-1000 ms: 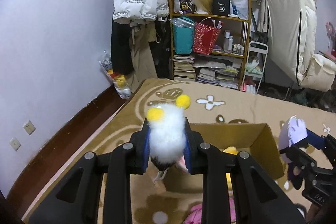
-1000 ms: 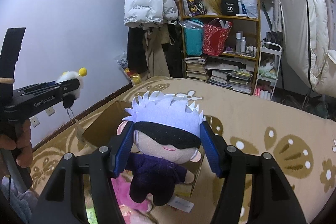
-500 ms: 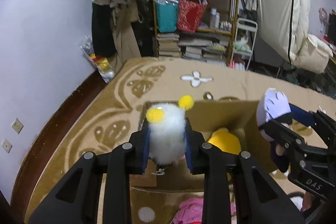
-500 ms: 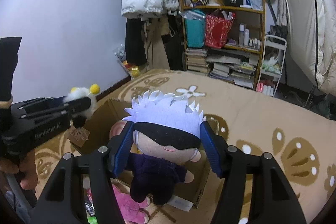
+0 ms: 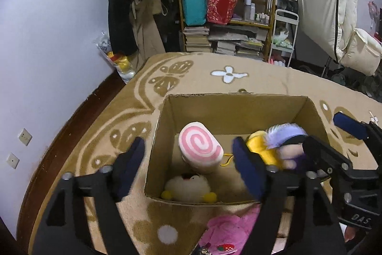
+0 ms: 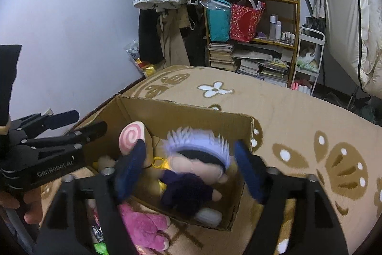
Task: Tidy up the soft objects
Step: 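Open both tools to drop the keychain and doll into the box, then move both tools back toward the pink bear and packets beside the box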
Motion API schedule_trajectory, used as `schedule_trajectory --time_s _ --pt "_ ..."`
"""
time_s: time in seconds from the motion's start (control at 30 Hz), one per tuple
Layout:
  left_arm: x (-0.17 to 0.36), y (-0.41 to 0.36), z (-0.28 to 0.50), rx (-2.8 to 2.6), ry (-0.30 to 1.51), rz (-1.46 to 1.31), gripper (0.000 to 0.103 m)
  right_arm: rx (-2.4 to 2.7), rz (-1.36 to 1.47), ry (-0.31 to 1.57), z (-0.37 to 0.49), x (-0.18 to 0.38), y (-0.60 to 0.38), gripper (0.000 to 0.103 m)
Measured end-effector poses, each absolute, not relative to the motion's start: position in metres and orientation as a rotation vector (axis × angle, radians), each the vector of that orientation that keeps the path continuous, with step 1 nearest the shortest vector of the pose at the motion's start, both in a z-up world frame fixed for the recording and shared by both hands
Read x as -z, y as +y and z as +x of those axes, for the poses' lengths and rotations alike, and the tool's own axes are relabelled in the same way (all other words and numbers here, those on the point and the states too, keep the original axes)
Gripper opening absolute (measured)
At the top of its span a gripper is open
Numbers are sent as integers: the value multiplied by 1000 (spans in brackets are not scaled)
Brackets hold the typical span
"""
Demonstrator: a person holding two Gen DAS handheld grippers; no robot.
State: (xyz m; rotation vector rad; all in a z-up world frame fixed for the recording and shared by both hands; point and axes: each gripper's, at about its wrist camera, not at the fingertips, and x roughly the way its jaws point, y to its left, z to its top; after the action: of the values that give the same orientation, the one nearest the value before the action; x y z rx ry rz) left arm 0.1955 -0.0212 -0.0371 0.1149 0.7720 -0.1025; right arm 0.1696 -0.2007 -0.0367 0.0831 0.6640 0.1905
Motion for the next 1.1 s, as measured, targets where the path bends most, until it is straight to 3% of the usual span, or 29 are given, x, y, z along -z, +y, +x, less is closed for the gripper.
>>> schedule_trajectory --time_s 0.1,0.23,0.63,1.1 --pt "34 -22 188 93 742 130 89 -190 84 655 165 33 -201 91" --pt "34 -25 183 84 741 163 95 -197 104 664 163 30 -203 103" --pt "24 -26 160 54 727 207 102 -158 137 674 145 22 -218 103" --pt "13 -15 129 50 742 173 103 -160 123 674 111 15 -216 103"
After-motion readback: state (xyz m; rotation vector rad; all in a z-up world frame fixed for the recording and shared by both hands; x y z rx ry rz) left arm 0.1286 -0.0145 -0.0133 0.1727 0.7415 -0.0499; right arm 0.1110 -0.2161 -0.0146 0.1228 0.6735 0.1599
